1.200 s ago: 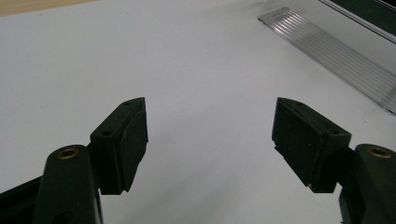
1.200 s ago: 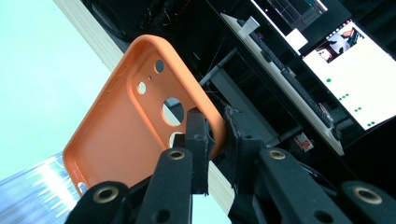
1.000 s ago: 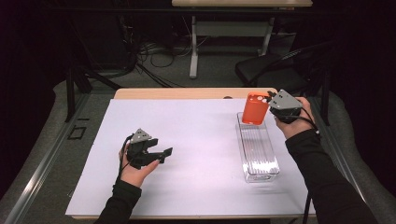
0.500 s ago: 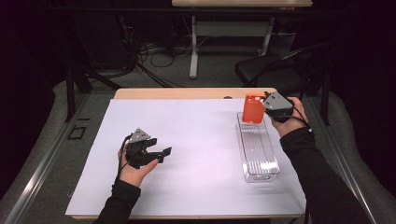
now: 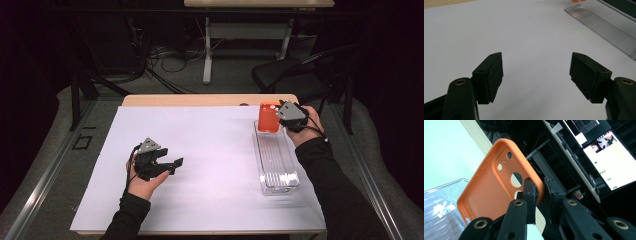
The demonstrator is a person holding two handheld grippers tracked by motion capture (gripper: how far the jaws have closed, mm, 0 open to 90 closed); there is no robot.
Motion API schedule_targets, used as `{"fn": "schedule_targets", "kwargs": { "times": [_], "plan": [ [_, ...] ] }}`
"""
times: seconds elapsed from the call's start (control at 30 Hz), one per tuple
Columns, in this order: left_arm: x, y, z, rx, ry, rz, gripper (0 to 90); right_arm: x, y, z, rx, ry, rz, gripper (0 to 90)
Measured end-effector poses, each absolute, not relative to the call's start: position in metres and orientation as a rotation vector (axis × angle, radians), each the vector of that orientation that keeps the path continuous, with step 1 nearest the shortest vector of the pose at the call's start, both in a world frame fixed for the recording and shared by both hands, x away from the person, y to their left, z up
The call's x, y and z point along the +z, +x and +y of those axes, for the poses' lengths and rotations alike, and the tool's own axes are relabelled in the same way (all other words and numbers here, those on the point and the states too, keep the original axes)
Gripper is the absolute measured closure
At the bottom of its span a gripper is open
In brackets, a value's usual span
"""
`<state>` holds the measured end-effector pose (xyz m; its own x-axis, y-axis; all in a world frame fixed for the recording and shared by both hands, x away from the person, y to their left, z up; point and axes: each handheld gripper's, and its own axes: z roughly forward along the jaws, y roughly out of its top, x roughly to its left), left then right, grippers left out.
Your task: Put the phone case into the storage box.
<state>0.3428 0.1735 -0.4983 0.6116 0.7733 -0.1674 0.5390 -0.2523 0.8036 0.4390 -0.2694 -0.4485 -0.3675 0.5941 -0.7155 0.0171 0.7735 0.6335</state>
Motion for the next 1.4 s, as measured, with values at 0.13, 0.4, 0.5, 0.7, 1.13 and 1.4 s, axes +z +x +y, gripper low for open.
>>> {"fn": "schedule_targets", "kwargs": {
  "times": [0.13,0.4,0.5,0.7,1.13,1.4],
  "plan": [
    [-0.498,0.343,0.173,0.328,1.934,1.043,27.2,-0.454,0.440,-0.266,0.638,0.445,1.874,81.0],
    [-0.499,0.343,0.173,0.327,1.936,1.042,27.2,-0.459,0.440,-0.264,0.626,0.431,1.878,81.0],
    [-0.499,0.343,0.173,0.326,1.935,1.043,27.2,-0.461,0.441,-0.262,0.625,0.423,1.877,81.0],
    [-0.500,0.343,0.172,0.325,1.941,1.040,27.2,-0.465,0.443,-0.259,0.613,0.417,1.893,80.9],
    [-0.501,0.343,0.170,0.325,1.945,1.038,27.2,-0.469,0.448,-0.261,0.585,0.384,1.867,80.4],
    [-0.501,0.343,0.170,0.324,1.948,1.035,27.4,-0.472,0.451,-0.264,0.551,0.362,1.864,80.0]
  ]
}}
